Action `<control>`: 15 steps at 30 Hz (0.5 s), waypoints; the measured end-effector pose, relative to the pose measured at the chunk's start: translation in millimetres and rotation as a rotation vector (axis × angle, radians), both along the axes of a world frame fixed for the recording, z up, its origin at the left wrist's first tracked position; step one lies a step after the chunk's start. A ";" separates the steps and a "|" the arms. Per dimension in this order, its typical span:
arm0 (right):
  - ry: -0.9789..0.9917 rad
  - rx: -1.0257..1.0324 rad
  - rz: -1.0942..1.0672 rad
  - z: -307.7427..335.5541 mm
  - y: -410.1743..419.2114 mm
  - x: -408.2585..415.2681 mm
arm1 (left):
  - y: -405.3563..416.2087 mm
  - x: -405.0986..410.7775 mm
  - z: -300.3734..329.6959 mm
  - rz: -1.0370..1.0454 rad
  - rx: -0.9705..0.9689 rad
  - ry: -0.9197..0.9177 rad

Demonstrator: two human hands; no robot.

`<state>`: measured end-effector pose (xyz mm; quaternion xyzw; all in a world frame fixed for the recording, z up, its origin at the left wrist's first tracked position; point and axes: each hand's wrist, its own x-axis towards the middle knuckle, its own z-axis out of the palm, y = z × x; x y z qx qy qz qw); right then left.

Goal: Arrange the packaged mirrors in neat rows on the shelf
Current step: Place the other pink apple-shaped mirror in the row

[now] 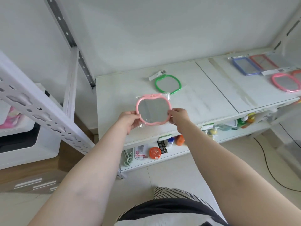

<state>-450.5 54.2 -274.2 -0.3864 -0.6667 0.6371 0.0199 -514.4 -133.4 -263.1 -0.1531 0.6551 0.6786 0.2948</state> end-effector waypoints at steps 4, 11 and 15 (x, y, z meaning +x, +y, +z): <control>-0.038 0.049 -0.048 -4.0 -16.5 47.7 | -14.2 29.1 -8.5 -0.046 0.056 -0.029; -0.014 0.029 -0.211 -24.2 -32.1 132.3 | -18.1 90.0 -38.9 -0.162 0.091 -0.006; 0.020 -0.007 -0.317 -17.1 -8.7 169.9 | 9.8 115.2 -31.9 -0.268 0.133 -0.028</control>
